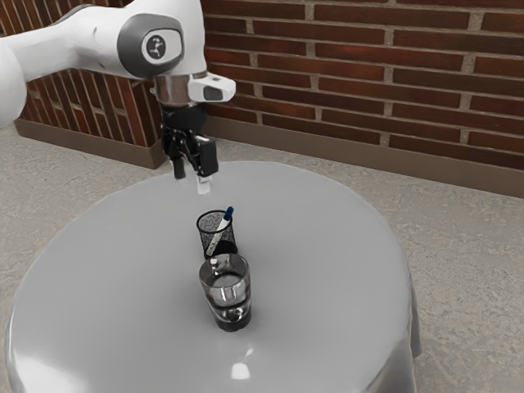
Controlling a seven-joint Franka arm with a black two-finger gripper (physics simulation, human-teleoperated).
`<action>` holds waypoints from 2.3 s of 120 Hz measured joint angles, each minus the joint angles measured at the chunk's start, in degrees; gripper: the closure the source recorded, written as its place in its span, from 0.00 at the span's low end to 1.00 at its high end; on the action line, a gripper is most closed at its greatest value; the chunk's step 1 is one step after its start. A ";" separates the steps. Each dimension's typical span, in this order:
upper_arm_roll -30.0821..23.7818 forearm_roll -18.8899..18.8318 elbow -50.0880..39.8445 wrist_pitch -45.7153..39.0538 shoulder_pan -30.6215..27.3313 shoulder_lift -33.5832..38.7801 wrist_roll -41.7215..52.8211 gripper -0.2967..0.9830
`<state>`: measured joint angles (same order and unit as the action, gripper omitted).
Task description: Take the marker out of the pen holder and place it to the left of the pen holder.
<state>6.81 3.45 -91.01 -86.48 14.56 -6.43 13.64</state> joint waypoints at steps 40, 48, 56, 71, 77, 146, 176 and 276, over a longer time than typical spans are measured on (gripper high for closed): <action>5.95 2.52 3.16 -1.70 -0.28 -6.75 1.65 0.24; 6.70 3.57 7.61 -1.73 0.47 -12.26 2.50 0.24; 6.72 3.39 15.58 -0.97 1.44 -19.41 3.25 0.24; 7.17 3.16 28.86 3.07 0.68 -30.16 4.45 0.24; 7.31 3.08 33.21 5.17 -0.50 -33.70 4.86 0.24; 6.88 2.97 48.53 16.32 -3.52 -45.86 7.53 0.53; 7.09 3.03 48.97 12.36 -3.70 -47.64 8.00 0.52; 8.29 2.95 48.90 3.94 -4.01 -50.80 8.67 0.69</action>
<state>15.10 6.41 -42.11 -82.54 10.55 -57.23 22.31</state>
